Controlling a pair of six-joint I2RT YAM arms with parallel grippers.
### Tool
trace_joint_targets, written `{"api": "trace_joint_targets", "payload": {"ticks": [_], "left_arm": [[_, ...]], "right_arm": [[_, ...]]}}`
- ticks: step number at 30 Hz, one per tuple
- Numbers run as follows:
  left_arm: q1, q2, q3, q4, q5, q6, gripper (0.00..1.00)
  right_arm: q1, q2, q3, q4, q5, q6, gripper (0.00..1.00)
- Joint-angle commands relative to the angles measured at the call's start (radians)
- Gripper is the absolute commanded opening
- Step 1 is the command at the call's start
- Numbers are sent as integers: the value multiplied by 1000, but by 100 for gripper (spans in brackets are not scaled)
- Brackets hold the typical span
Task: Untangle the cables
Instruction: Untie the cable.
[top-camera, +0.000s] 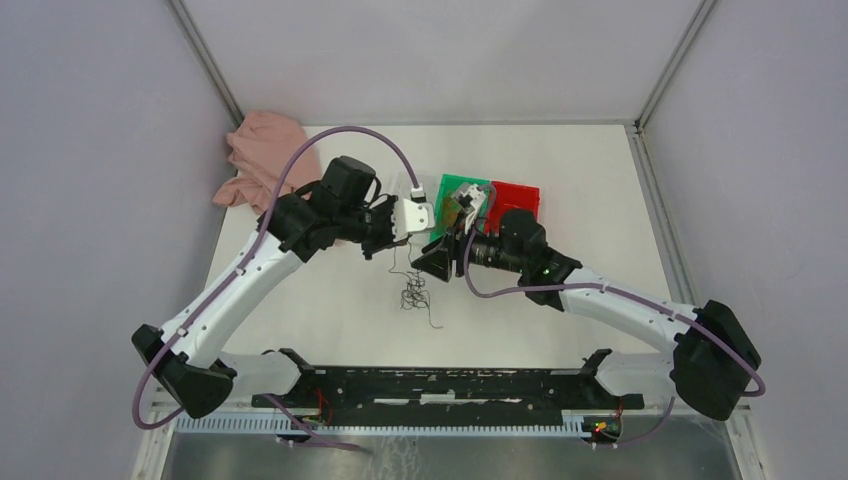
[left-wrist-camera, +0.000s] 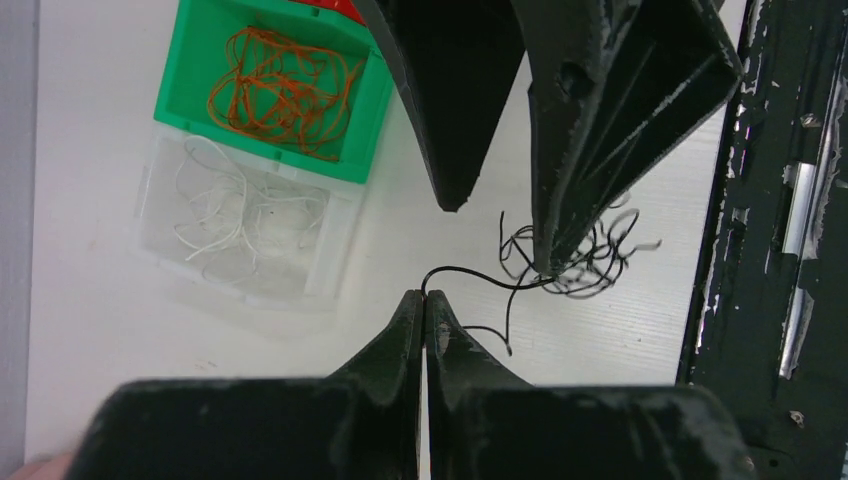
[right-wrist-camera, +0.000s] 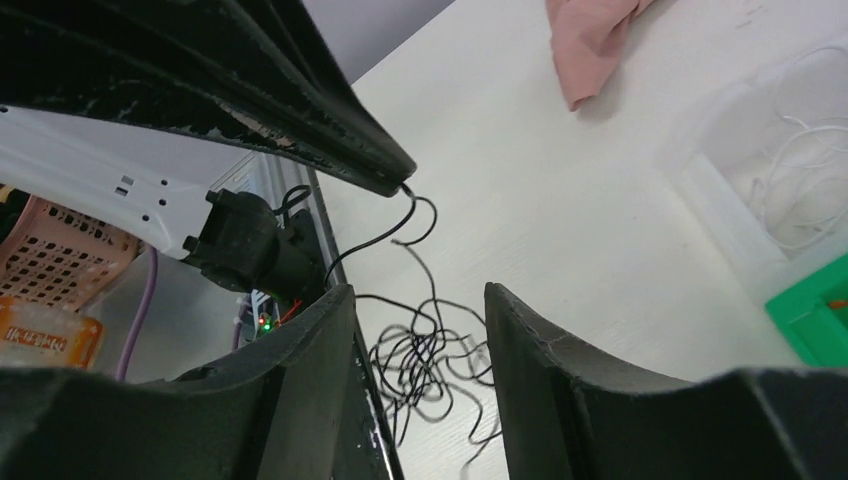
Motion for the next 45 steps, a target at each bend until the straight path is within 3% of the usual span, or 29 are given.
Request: {"api": "trace_joint_targets", "payload": {"ticks": [1, 13, 18, 22, 25, 32, 45], "left_arm": [[-11, -34, 49, -2, -5, 24, 3], [-16, -93, 57, 33, 27, 78, 3], [-19, -91, 71, 29, -8, 64, 3], [-20, -83, 92, 28, 14, 27, 3], [-20, -62, 143, -16, 72, 1, 3], [-20, -18, 266, -145, 213, -36, 3], [-20, 10, 448, -214, 378, -43, 3]], "right_arm": [[18, -32, 17, 52, -16, -22, 57], [61, -7, 69, 23, -12, -11, 57], [68, -72, 45, -13, 12, -39, 58], [89, -84, 73, -95, 135, -101, 57], [119, -61, 107, -133, 322, -153, 57], [170, -6, 143, -62, 519, -202, 57], [203, 70, 39, -7, 609, -184, 55]]}}
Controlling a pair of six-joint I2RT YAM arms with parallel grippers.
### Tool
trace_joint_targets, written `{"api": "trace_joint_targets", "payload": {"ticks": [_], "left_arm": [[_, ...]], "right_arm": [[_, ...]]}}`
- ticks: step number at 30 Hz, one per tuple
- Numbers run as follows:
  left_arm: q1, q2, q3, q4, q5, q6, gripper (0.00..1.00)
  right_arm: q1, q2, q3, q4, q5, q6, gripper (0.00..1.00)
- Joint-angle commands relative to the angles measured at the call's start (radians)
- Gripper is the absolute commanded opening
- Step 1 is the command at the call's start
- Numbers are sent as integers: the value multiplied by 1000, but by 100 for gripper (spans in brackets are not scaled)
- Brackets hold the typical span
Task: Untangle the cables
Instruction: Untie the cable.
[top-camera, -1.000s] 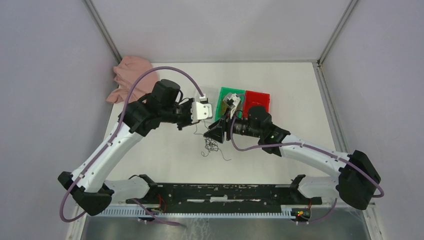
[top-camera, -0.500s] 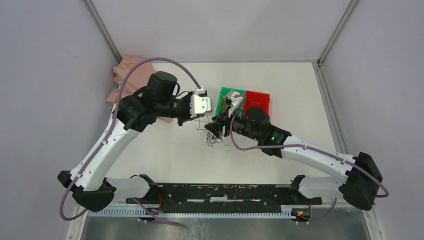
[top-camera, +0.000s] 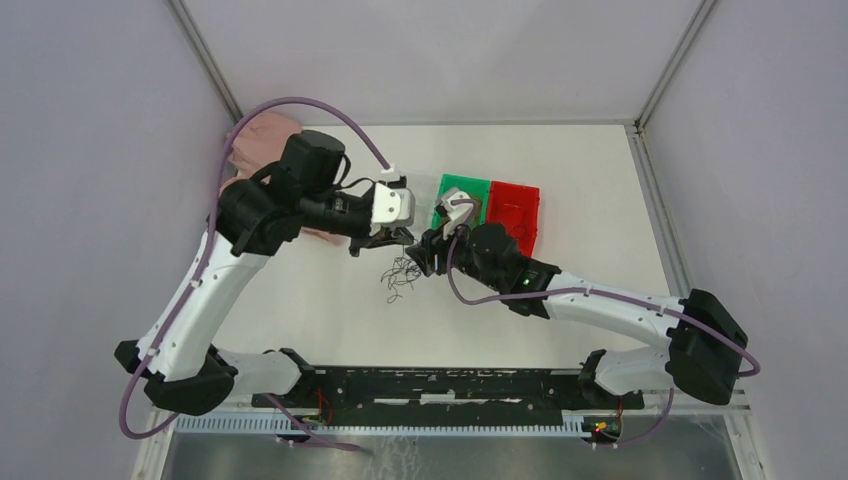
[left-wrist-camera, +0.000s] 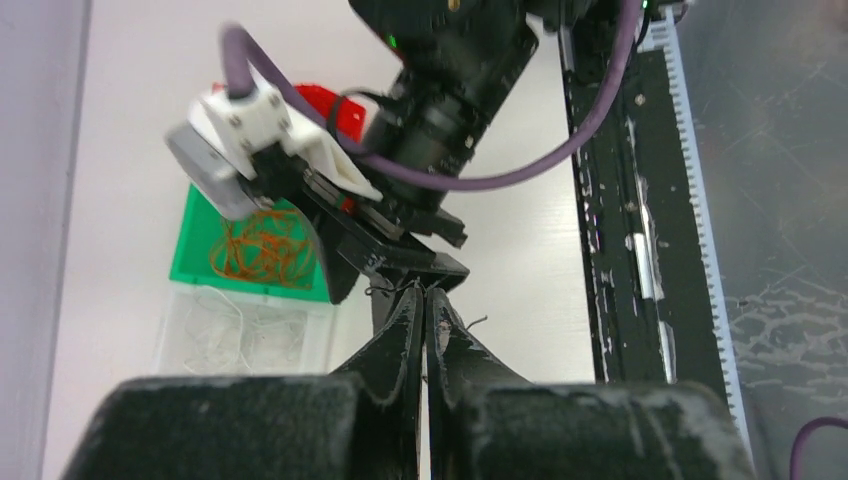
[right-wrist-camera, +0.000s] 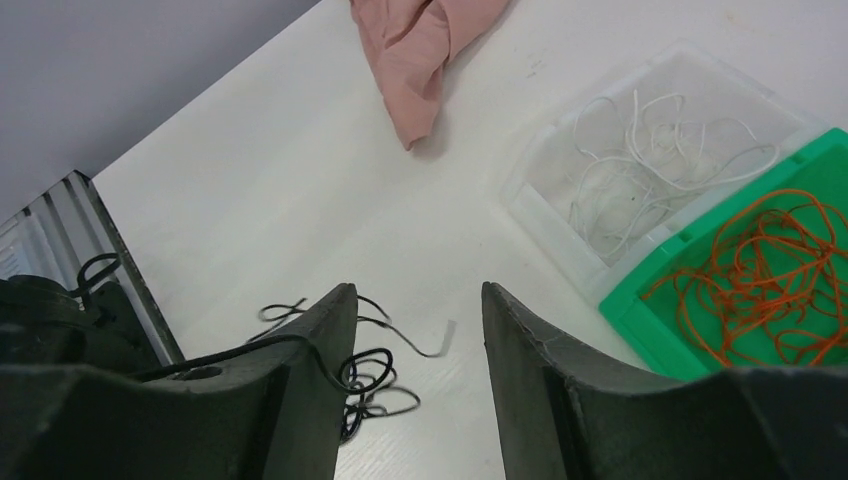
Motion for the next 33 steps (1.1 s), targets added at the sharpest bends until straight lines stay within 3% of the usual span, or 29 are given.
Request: {"api": "trace_joint_targets", "payload": {"ticks": [1, 21, 33], "left_arm": [[-3, 7, 138, 2, 97, -48, 3], [-3, -22, 366, 221, 7, -114, 3], [-3, -76, 361, 475, -191, 14, 3]], "right_arm": [[3, 14, -75, 81, 63, 17, 55], [4, 68, -263, 225, 81, 125, 53], [3, 77, -360, 274, 98, 165, 52]]}}
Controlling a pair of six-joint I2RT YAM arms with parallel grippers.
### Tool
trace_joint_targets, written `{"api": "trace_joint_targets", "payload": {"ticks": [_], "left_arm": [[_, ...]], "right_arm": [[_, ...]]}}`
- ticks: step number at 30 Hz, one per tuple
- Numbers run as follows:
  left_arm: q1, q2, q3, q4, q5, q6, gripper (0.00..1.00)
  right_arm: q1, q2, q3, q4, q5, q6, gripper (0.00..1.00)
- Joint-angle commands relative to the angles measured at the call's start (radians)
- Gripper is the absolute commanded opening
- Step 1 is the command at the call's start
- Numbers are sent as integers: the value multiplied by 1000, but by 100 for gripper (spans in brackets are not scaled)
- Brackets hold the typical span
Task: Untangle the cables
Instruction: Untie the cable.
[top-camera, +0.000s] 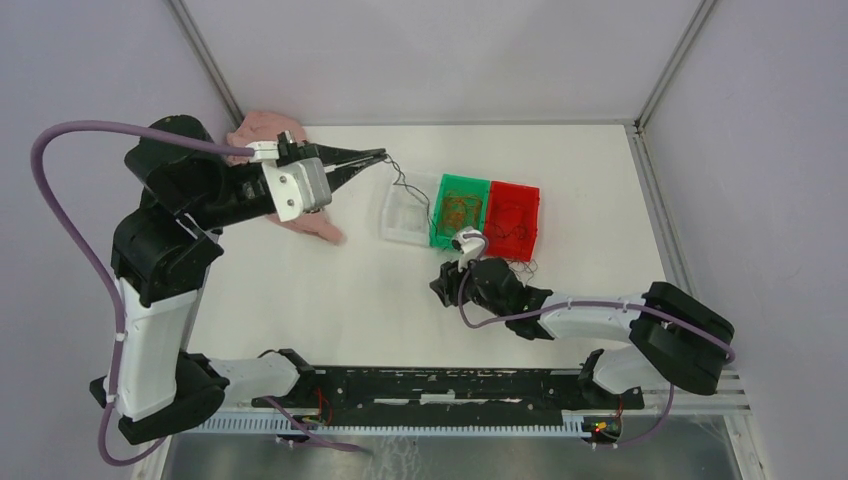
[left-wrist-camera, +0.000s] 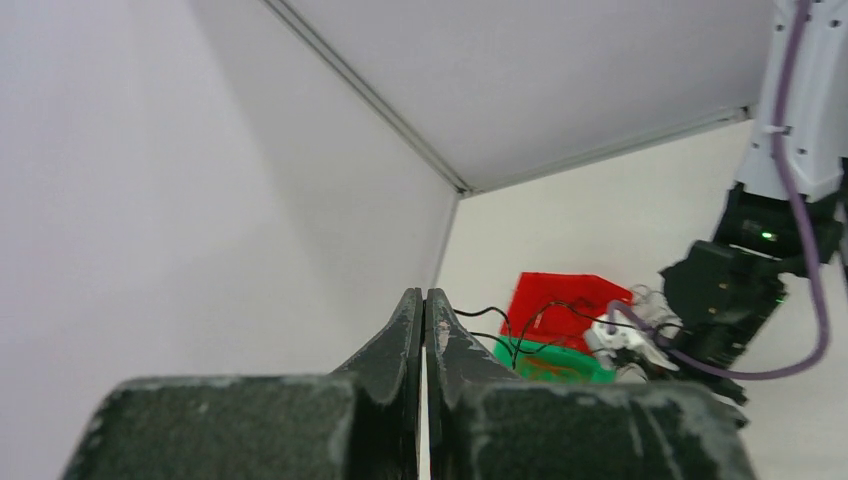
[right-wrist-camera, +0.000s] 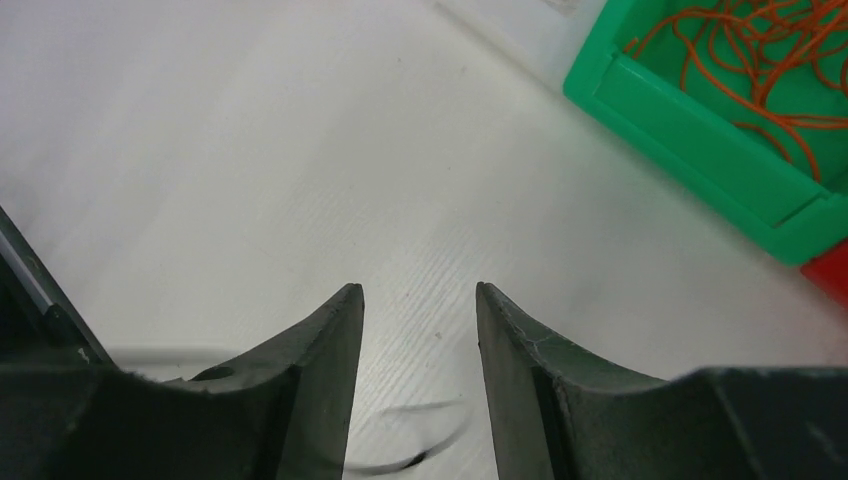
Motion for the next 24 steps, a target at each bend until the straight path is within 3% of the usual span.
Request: {"api": "trace_joint_targets", "payload": {"ticks": [1, 10, 15, 19, 24], "left_arm": [[-3, -13, 24, 178, -108, 89, 3], [-3, -17, 12, 282, -128, 75, 3], [-3, -12, -1, 225, -111, 74, 3], [-2, -42, -93, 206, -96, 79, 3], [-3, -75, -195, 199, -67, 67, 3]], "right_arm": [[0, -6, -47, 78, 18, 41, 52], [-2, -201, 31, -91, -73, -8, 56], [-3, -356, 131, -235, -107, -44, 60], [-4, -441, 248, -340, -105, -106, 71], [-4, -467, 389, -396, -160, -175, 78]]}}
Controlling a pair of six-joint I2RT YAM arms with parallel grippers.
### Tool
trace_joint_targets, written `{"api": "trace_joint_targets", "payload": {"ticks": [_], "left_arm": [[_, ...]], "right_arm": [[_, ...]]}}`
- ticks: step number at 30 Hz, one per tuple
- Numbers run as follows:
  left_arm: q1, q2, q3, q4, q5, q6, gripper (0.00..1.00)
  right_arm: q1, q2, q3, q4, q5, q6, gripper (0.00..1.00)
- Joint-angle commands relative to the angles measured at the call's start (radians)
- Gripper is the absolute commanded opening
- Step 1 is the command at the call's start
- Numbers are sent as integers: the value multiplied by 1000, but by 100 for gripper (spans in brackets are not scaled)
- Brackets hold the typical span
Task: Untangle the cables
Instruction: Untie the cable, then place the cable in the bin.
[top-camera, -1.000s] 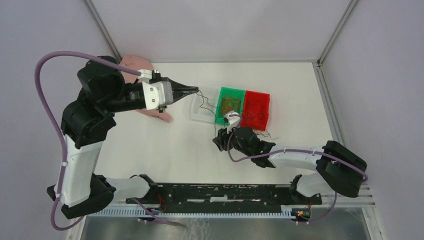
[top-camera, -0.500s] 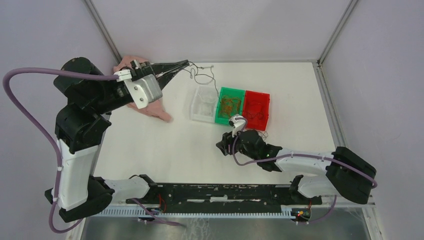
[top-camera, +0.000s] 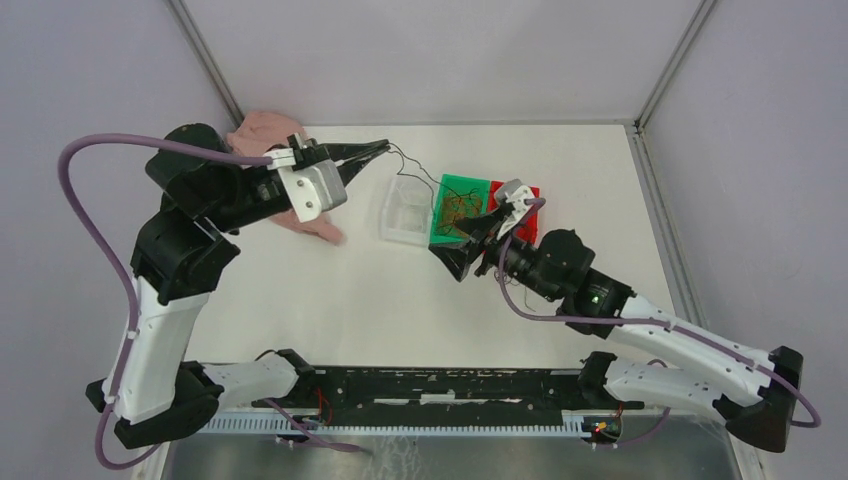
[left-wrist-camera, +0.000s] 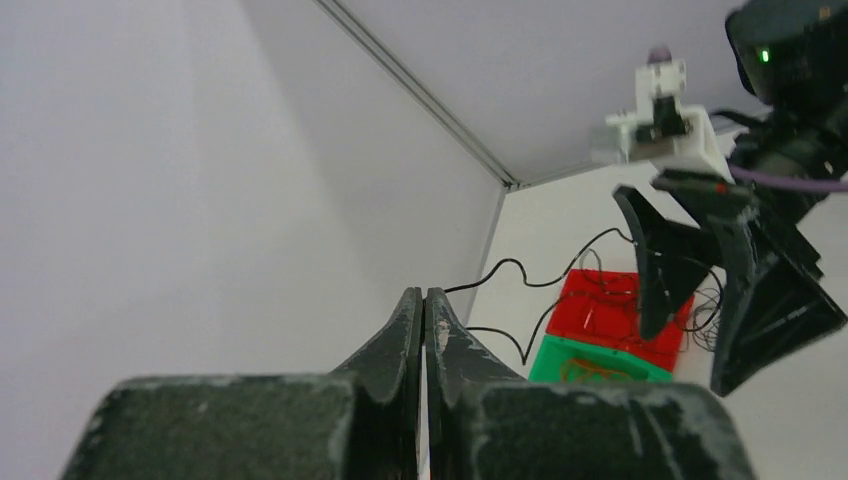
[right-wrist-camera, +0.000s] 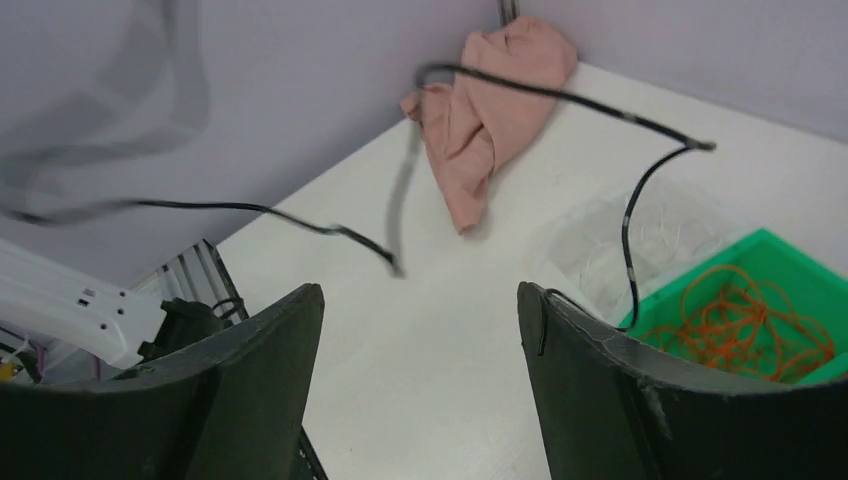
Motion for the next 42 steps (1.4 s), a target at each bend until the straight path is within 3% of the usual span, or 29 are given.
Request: {"api": "trace_joint_targets", "payload": {"ticks": [1, 8, 16, 23, 25, 31, 32, 34, 35, 36, 38, 39, 40, 42], "left_arm": [[-3, -25, -62, 3, 30, 6, 3], [-3, -28, -76, -13, 54, -5, 3], [-3, -32, -86, -47, 58, 11, 3], [-3, -55, -163, -50, 55, 34, 3], [-2, -58, -205, -50, 55, 38, 3], [-3, -52, -297, -5, 70, 11, 3], [-3, -45, -301, -5, 66, 11, 3], [-3, -28, -304, -9, 51, 14, 4], [-3, -21, -302, -16, 46, 19, 8], [-3, -15, -301, -24, 40, 21, 24], [-4, -8, -299, -45, 20, 22, 69], [-3, -5, -294, -65, 8, 32, 85], [-3, -2, -290, -89, -6, 40, 97], [-3, -2, -290, -138, -46, 42, 99]], "right_arm": [[-3, -16, 143, -71, -69, -92, 78], [-3, 57, 254, -52, -99, -116, 75], [-3, 177, 335, 23, -180, -18, 72], [-4, 190, 346, 78, -192, 25, 60], [-6, 186, 348, 77, -190, 28, 52], [-48, 163, 332, 41, -143, 40, 7], [-65, 156, 322, 33, -138, 50, 1], [-125, 145, 309, 15, -128, 90, 0], [-159, 144, 305, -1, -140, 103, 0], [-198, 145, 307, -26, -152, 104, 0], [-260, 156, 321, -119, -133, 69, 0], [-293, 166, 328, -167, -127, 54, 0], [-334, 178, 338, -220, -121, 32, 0], [-384, 216, 363, -339, -52, -46, 0]]}}
